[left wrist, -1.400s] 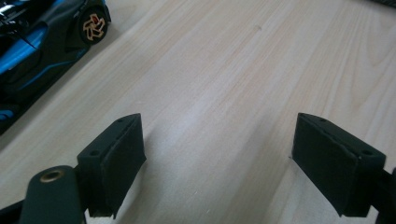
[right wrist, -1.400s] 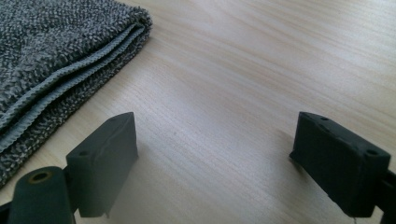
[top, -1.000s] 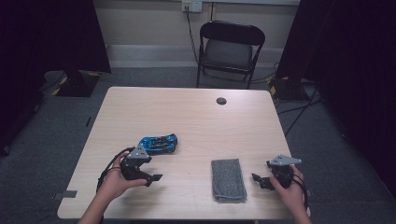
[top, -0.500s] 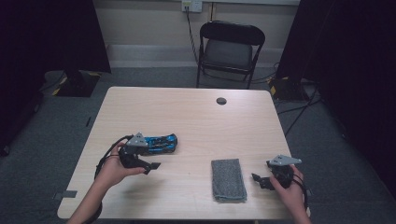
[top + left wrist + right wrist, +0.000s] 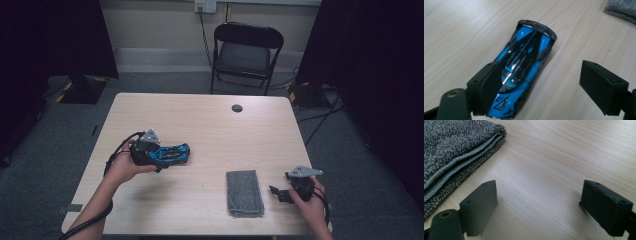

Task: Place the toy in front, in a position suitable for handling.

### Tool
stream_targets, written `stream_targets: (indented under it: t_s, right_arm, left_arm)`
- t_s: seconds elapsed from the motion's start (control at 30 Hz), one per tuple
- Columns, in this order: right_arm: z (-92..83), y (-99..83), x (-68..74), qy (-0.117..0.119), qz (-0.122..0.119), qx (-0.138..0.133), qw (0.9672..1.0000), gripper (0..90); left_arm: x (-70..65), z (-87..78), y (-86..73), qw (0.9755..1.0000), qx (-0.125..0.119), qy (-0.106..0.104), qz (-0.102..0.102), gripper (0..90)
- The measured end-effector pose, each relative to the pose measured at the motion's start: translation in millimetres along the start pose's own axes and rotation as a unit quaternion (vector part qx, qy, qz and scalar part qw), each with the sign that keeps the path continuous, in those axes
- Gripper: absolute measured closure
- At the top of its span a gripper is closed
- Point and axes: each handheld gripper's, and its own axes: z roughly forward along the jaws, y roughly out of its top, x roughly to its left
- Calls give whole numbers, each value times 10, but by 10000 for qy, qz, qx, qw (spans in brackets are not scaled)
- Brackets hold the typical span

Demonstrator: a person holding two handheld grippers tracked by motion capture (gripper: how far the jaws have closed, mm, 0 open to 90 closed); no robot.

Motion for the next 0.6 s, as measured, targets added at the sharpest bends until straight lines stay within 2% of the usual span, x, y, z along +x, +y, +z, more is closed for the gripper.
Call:
stream_targets:
  t_s: [0.07,0.23,0.3,0.33,0.43,0.5,0.53,0.6]
  right_arm:
    - [0,0,-1,-3,-3,-1,10000,130]
    - [1,0,0,3,-1,-1,10000,130]
    - [1,0,0,4,0,0,10000,130]
    - [1,0,0,3,-3,-2,10000,130]
    - [1,0,0,2,-4,-2,10000,130]
    - [1,0,0,3,-4,-2,10000,130]
    - [1,0,0,3,-4,-1,10000,130]
    - [1,0,0,4,-4,-2,10000,130]
  left_arm:
    - [28,43,13,10000,43,-45,11,186]
    - [93,197,97,9997,51,-20,219,193]
    - [109,224,105,9995,131,-21,291,193]
    - [136,283,113,9988,240,-43,419,192]
    - [156,332,115,9988,259,-45,407,190]
    - [170,378,119,9990,169,-63,408,187]
    - [191,414,131,9986,199,-46,486,186]
    - [205,454,145,9984,215,-120,516,185]
